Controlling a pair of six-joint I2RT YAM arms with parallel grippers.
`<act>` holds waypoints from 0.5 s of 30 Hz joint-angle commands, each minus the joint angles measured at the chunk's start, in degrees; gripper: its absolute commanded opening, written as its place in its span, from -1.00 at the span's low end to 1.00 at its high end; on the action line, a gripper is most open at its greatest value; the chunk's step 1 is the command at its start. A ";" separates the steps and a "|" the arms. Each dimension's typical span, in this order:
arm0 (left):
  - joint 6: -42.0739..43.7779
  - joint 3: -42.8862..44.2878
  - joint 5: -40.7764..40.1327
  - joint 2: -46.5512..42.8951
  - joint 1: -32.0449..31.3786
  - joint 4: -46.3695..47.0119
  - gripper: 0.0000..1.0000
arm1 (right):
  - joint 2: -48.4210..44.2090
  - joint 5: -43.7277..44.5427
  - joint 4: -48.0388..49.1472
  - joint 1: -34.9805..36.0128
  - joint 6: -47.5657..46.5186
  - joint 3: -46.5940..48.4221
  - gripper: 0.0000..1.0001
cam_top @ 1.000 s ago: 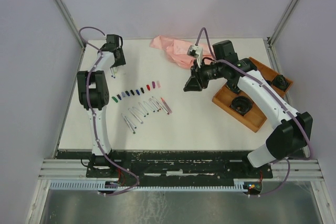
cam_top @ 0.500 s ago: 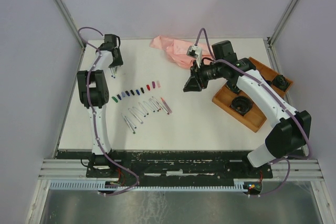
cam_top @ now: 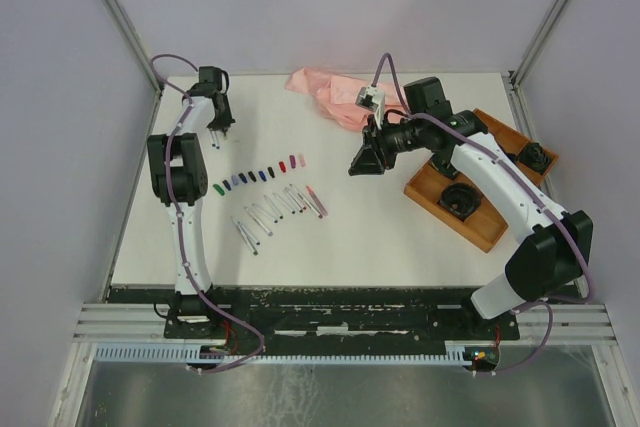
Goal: Open the pen caps
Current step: Pick up the pen from the center of the board.
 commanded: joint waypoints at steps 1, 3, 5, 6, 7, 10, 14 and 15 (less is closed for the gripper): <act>1.31 1.53 3.86 -0.08 0.13 -1.89 -0.94 | -1.24 -2.02 1.13 -0.39 -0.17 0.23 -0.25; 0.54 1.43 5.25 -1.06 0.05 -1.75 -0.94 | -1.36 -2.43 1.52 -0.45 0.11 0.07 -0.25; -0.68 0.97 7.02 -3.49 -0.09 -0.79 -0.95 | -1.44 -2.86 2.15 -0.49 0.47 -0.35 -0.26; -1.34 0.38 7.90 -4.36 -0.17 0.03 -0.94 | -1.52 -2.98 2.50 -0.51 0.63 -0.50 -0.26; -2.05 -0.67 8.86 -7.24 -0.28 1.19 -0.94 | -1.75 -2.96 3.09 -0.49 0.97 -0.94 -0.26; -5.79 -7.05 12.89 -14.02 -0.71 7.94 -0.94 | -2.61 -2.91 5.34 -0.47 1.97 -2.14 -0.27; -13.64 -25.23 20.46 -25.66 -1.74 25.28 -0.94 | -4.72 -2.82 10.88 -0.52 4.92 -5.12 -0.27; -15.60 -29.59 21.88 -28.47 -2.26 29.88 -0.94 | -5.38 -2.83 12.72 -0.67 6.12 -6.07 -0.26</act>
